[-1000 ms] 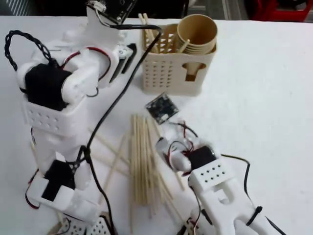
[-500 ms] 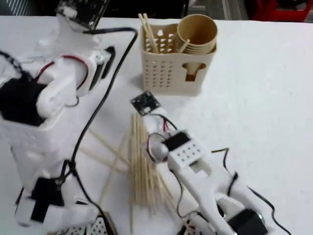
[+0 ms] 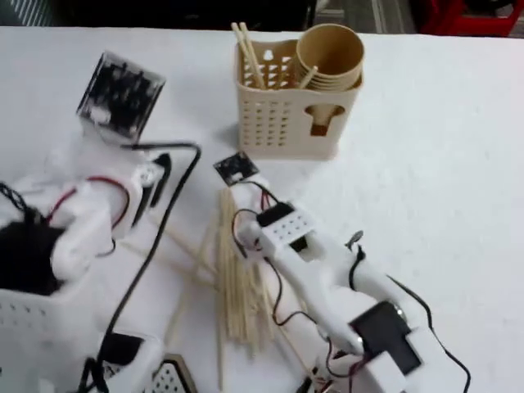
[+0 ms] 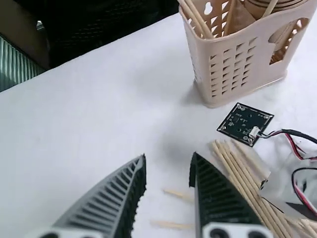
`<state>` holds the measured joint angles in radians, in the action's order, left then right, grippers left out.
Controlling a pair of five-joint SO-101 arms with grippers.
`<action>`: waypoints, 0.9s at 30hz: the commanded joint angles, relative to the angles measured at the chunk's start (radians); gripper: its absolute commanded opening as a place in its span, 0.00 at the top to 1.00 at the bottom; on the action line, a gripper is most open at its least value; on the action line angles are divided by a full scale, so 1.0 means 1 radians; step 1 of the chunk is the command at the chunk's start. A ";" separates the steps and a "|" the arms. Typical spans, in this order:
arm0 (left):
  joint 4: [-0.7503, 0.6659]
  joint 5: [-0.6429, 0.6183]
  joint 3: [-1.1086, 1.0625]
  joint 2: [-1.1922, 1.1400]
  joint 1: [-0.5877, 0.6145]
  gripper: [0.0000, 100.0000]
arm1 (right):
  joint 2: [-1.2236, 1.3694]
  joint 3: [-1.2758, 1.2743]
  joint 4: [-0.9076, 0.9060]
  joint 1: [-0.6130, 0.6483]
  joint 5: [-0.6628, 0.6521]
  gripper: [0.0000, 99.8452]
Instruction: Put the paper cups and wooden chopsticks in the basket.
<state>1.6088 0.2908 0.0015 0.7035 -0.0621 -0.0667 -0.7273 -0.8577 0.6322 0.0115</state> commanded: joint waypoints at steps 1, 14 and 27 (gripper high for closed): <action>-0.157 0.009 -0.299 0.205 0.058 0.84 | 0.022 0.040 0.007 0.010 0.005 0.70; -0.256 0.114 -0.760 0.611 0.137 0.84 | 0.039 0.038 0.005 0.004 0.002 0.90; -0.256 0.206 -0.904 0.636 0.225 0.84 | 0.030 0.034 -0.002 -0.025 -0.100 0.98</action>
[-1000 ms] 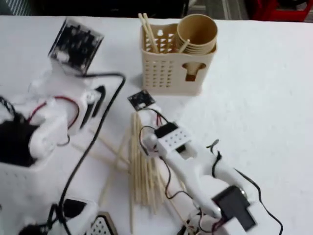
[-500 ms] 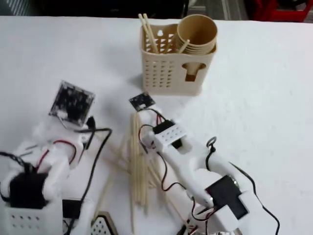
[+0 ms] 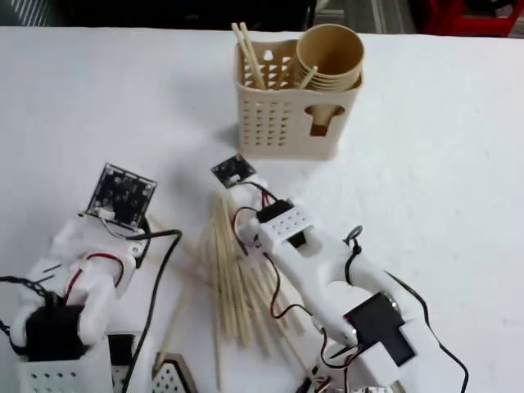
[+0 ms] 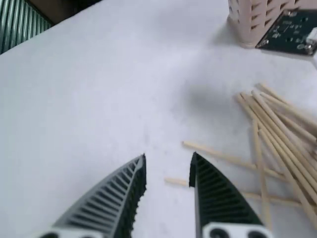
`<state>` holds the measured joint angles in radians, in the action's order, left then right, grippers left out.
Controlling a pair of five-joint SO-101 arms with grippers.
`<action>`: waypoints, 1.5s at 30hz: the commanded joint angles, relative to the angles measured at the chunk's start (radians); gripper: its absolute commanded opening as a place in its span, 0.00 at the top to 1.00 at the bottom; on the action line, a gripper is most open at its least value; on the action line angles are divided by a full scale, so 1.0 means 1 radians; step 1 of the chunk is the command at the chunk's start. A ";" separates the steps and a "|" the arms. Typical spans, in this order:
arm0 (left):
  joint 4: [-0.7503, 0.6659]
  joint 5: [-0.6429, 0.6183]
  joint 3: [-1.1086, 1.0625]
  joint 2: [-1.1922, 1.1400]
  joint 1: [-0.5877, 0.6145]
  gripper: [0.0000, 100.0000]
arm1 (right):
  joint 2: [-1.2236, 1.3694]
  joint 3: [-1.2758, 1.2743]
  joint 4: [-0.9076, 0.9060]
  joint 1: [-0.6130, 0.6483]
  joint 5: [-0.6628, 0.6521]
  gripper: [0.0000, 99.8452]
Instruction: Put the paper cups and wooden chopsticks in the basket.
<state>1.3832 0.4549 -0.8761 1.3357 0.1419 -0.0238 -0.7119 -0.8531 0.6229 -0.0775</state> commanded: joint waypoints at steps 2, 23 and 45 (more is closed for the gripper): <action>-0.031 0.061 -0.052 0.004 0.021 0.84 | -0.013 0.020 -0.007 -0.033 -0.012 0.98; -0.032 0.031 0.121 -0.714 -0.082 0.77 | -0.099 0.023 -0.001 -0.154 -0.014 0.98; -0.347 -0.137 0.149 -1.190 -0.262 0.73 | -0.099 0.020 -0.002 -0.154 -0.014 0.98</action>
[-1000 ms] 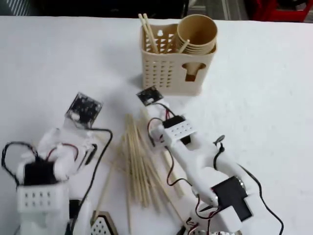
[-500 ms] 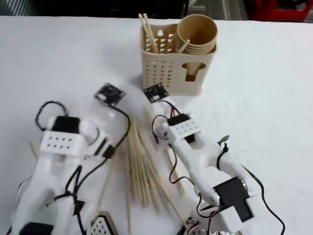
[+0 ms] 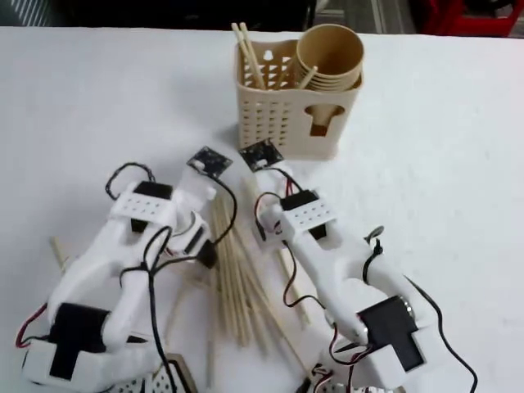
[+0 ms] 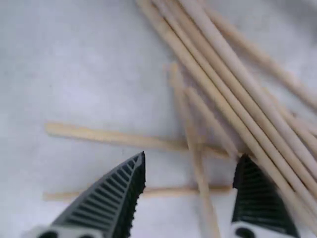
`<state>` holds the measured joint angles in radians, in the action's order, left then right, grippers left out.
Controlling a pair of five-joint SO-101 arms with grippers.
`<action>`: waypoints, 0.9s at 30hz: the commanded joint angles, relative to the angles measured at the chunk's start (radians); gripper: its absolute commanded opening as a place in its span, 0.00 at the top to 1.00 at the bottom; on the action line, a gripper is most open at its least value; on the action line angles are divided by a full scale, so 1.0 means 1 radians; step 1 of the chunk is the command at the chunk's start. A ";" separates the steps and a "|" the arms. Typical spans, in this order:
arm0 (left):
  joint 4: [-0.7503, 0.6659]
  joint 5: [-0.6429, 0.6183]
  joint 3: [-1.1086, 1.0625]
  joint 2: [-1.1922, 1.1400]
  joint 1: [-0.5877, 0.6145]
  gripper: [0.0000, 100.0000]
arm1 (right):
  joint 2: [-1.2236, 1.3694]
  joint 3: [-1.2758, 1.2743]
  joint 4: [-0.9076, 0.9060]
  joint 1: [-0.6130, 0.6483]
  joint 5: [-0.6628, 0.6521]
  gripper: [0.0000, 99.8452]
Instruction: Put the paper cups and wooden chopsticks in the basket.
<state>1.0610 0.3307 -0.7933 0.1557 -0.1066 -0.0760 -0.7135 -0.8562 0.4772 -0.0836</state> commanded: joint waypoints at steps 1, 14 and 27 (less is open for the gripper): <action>-0.026 -0.012 0.069 -0.012 -0.013 0.73 | -0.047 0.021 0.001 -0.008 -0.008 0.98; -0.026 -0.104 0.063 -0.013 -0.113 0.73 | -0.047 0.020 -0.001 -0.008 -0.008 0.98; 0.014 -0.109 0.104 -0.116 -0.048 0.81 | -0.047 0.020 -0.001 -0.008 -0.008 0.98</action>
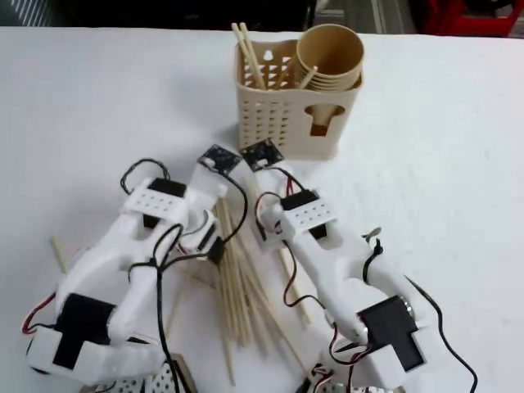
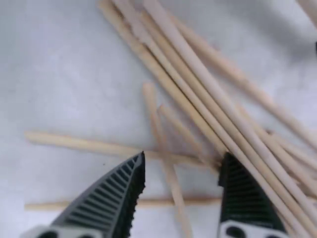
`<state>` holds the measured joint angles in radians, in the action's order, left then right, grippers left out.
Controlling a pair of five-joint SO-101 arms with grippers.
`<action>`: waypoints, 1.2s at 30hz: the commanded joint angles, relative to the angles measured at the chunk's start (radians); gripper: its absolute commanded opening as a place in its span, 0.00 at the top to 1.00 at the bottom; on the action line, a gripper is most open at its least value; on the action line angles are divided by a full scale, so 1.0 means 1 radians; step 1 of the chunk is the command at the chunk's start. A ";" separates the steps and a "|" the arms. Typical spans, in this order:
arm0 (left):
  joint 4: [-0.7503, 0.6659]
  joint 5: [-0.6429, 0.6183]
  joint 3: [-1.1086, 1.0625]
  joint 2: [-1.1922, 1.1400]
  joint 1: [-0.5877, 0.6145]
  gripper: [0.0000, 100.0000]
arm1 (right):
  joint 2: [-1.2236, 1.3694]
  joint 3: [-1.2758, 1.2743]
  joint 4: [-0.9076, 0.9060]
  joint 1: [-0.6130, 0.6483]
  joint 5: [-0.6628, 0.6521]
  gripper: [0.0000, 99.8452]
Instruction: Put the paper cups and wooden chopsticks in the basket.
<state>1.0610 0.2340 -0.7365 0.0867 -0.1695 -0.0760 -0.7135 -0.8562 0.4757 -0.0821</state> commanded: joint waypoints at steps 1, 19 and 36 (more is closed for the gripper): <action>0.026 -0.012 0.058 -0.056 0.015 0.81 | -0.047 0.020 -0.001 -0.007 -0.009 0.98; 0.041 -0.005 0.087 -0.065 0.007 0.91 | -0.047 0.020 -0.001 -0.007 -0.011 0.98; 0.210 0.058 0.288 0.076 0.008 0.98 | -0.047 0.020 -0.001 -0.007 -0.011 0.98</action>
<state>1.1930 0.2631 -0.5708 0.0729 -0.1649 -0.0898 -0.7104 -0.8485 0.4726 -0.0836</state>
